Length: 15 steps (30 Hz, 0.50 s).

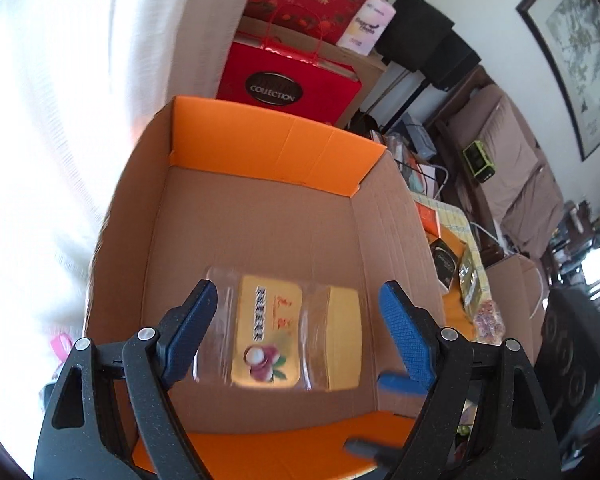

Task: Organize objects
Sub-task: 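Lower the held jar into the cardboard box with the left gripper, then turn the jar lid-up and set it on the box floor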

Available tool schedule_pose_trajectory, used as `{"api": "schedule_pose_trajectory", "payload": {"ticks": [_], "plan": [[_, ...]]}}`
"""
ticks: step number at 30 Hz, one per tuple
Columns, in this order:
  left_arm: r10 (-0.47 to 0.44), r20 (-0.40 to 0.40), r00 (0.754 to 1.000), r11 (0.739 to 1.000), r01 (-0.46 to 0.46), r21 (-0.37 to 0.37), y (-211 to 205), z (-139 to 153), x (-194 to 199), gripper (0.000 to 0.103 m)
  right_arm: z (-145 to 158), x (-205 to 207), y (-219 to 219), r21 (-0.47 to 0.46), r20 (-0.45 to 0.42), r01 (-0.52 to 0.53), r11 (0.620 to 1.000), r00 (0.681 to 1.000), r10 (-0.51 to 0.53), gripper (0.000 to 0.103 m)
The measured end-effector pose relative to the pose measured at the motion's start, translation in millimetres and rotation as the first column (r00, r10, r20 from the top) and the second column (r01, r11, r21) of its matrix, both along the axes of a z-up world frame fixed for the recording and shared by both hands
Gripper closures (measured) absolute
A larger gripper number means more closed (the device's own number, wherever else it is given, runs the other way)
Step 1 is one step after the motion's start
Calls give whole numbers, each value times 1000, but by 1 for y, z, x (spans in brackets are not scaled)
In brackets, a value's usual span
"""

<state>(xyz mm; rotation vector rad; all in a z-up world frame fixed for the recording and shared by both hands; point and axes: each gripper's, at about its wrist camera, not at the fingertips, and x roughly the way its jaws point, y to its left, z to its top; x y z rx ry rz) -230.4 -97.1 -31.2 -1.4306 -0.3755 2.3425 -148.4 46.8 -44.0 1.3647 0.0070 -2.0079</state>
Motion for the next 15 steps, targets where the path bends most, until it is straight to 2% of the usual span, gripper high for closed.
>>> {"api": "schedule_pose_trajectory", "payload": {"ticks": [4,7,10,15], "plan": [[-64,22,998,998,64,-9,13,-5,-21,22,-10,1,-12,-10,47,-38,999,998,39,50],[-90,69,994,995,92,-24,20,-15,-34,22,-19,-4,-18,-2,69,-37,999,997,37,50],[-92,115,989,994,97,-41,18,-27,-43,22,-27,-11,-17,-4,96,-19,1000,995,20,53],[-83,175,981,996,88,-19,10,-42,-43,22,-32,-23,-18,1,112,15,1000,994,-15,53]]}}
